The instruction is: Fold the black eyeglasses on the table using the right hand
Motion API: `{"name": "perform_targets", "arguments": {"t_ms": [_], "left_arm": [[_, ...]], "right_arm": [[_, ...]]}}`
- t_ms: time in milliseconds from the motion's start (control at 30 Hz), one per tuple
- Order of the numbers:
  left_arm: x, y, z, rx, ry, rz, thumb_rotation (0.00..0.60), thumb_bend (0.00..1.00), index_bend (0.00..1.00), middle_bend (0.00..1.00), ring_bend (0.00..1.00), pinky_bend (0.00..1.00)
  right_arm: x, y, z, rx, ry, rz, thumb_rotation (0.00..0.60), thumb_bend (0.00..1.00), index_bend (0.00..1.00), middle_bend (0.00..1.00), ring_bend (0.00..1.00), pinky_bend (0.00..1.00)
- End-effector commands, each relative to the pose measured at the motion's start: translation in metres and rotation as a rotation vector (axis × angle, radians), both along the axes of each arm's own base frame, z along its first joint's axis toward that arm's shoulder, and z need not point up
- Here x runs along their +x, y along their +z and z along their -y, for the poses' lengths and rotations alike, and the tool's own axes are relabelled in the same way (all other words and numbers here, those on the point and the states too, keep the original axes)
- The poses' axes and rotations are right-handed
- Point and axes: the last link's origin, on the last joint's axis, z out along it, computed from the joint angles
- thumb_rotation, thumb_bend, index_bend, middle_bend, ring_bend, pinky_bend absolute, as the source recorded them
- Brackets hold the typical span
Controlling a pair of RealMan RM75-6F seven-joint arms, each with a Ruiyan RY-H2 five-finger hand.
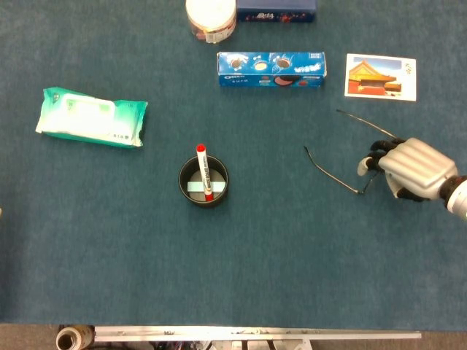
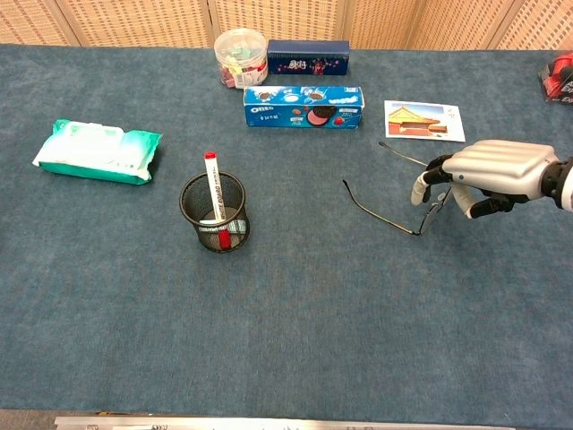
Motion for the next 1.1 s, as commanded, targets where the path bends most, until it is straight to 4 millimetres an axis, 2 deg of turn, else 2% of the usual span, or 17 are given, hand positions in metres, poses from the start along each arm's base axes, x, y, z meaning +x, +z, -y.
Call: {"name": "perform_targets", "arguments": {"t_ms": [33,233,633,900,1100], "left_arm": [[0.000,0.000,0.000,0.001,0.000,0.000,0.600,0.04,0.45,0.38,0.31,0.51],[0.001,0.000,-0.001,0.000,-0.005,0.000,0.600,0.04,0.45,0.38,0.31,0.51],[0.001,-0.001,-0.001,-0.001,-0.002,0.004,0.600,0.04,0.45,0.38,0.31,0.51],[0.000,-0.002,-0.001,-0.001,0.003,0.006,0.600,0.04,0.45,0.38,0.31,0.51],[0.001,-0.002,0.000,0.000,0.002,0.006,0.600,0.04,0.45,0.38,0.31,0.51]], "right_arm": [[0.000,0.001,-0.001,0.003,-0.003,-0.002,0.600,1.00,0.34,0.36,0.18,0.27],[-0.001,0.004,-0.003,0.009,-0.011,-0.010,0.600,1.00,0.39,0.41,0.22,0.29],[-0.002,0.009,-0.007,0.019,-0.028,-0.039,0.600,1.00,0.52,0.57,0.37,0.36],[0.002,0.013,-0.006,-0.033,-0.020,0.021,0.600,1.00,0.52,0.57,0.37,0.36],[0.002,0.012,-0.004,-0.058,0.000,0.052,0.600,1.00,0.51,0.49,0.32,0.36]]}}
